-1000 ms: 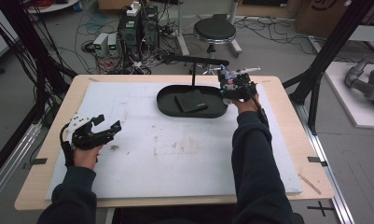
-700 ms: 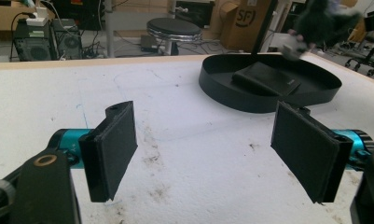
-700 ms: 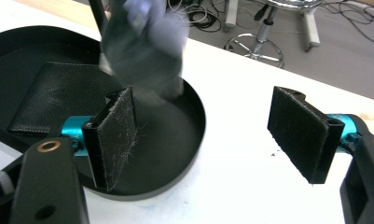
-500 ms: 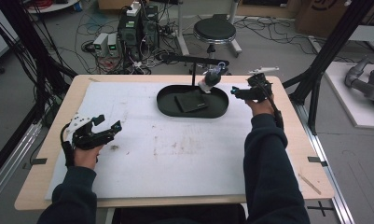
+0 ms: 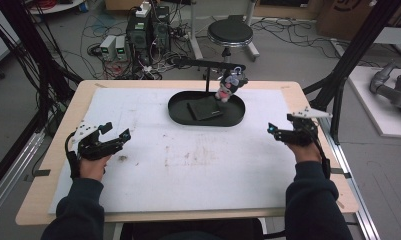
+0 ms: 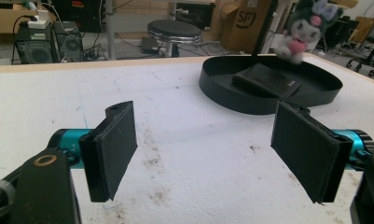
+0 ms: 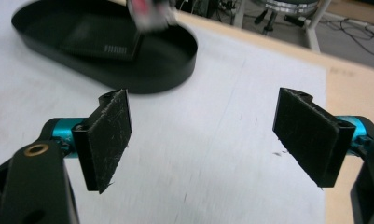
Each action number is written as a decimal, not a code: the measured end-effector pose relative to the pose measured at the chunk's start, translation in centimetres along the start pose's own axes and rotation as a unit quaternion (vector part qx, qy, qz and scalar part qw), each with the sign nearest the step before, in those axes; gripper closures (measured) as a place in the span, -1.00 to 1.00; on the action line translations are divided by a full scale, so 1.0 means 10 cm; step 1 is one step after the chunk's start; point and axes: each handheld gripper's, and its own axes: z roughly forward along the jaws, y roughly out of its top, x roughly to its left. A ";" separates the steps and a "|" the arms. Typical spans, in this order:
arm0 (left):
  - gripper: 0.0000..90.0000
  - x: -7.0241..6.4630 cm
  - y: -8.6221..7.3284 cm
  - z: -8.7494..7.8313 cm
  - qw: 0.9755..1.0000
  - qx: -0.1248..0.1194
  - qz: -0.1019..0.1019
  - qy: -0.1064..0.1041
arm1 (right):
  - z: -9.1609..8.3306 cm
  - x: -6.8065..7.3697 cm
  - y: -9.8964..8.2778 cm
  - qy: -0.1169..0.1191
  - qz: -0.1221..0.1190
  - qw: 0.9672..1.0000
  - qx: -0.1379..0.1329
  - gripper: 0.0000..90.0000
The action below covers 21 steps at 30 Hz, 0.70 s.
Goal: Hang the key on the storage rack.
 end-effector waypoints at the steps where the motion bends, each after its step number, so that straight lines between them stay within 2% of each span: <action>1: -0.51 -0.01 0.00 -0.01 1.000 -0.002 0.001 0.000 | -0.02 0.02 -0.09 0.002 0.001 1.000 0.000 -0.56; 5: -0.51 -0.02 -0.02 -0.04 1.000 -0.004 0.004 -0.001 | -0.08 0.12 -0.35 0.003 0.003 1.000 -0.006 -0.56; 9: -0.51 -0.02 -0.01 -0.06 1.000 -0.006 0.004 0.001 | -0.10 0.18 -0.47 0.001 0.004 1.000 -0.011 -0.56; 21: -0.51 -0.07 -0.02 -0.08 1.000 -0.006 0.014 -0.007 | -0.15 0.26 -0.48 -0.016 -0.020 1.000 -0.004 -0.56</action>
